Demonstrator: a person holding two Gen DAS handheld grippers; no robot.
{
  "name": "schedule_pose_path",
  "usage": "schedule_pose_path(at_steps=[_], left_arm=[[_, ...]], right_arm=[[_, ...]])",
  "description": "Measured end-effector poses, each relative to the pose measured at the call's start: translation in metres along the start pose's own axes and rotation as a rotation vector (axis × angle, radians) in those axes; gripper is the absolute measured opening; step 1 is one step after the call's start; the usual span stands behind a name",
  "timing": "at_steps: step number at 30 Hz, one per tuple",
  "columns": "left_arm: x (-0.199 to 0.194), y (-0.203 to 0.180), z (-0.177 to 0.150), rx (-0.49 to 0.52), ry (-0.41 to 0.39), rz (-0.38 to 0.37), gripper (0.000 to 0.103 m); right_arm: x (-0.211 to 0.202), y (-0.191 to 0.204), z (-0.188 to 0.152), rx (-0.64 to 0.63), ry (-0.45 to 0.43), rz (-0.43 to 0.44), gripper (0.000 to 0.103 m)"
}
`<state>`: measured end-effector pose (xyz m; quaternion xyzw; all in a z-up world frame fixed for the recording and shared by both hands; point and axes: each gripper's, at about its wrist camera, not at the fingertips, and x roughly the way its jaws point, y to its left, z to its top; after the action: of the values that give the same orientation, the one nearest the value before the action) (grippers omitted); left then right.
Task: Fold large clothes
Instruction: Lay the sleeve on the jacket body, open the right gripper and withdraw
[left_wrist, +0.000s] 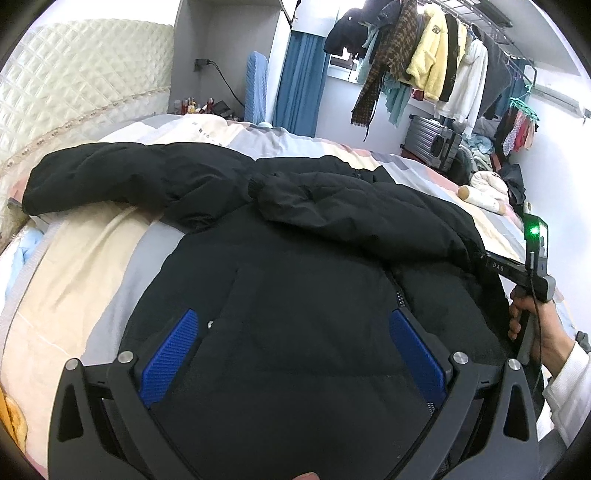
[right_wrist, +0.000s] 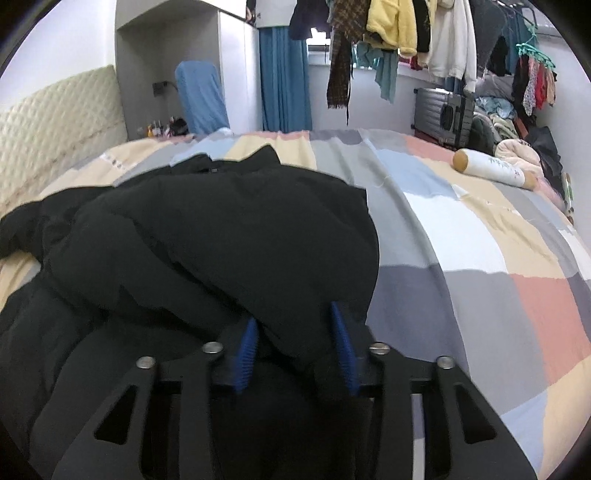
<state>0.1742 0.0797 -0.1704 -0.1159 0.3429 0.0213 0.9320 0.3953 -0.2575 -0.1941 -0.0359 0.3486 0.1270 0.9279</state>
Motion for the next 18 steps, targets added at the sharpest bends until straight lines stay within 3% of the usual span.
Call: schedule_pose_path(at_steps=[3, 7, 12, 18], left_arm=[[-0.001, -0.002, -0.001, 0.012, -0.009, 0.018, 0.103], [-0.002, -0.003, -0.003, 0.013, -0.008, 0.016, 0.103], [-0.003, -0.002, -0.003, 0.005, -0.009, 0.005, 0.103], [-0.007, -0.003, -0.003, 0.002, -0.015, -0.003, 0.103]], right_arm=[[-0.002, 0.005, 0.001, -0.024, -0.024, -0.009, 0.014], [-0.006, 0.002, 0.006, -0.003, -0.061, -0.022, 0.010], [-0.006, -0.013, 0.009, 0.055, -0.066, -0.047, 0.008], [0.003, -0.017, 0.004, 0.089, -0.010, -0.050, 0.010]])
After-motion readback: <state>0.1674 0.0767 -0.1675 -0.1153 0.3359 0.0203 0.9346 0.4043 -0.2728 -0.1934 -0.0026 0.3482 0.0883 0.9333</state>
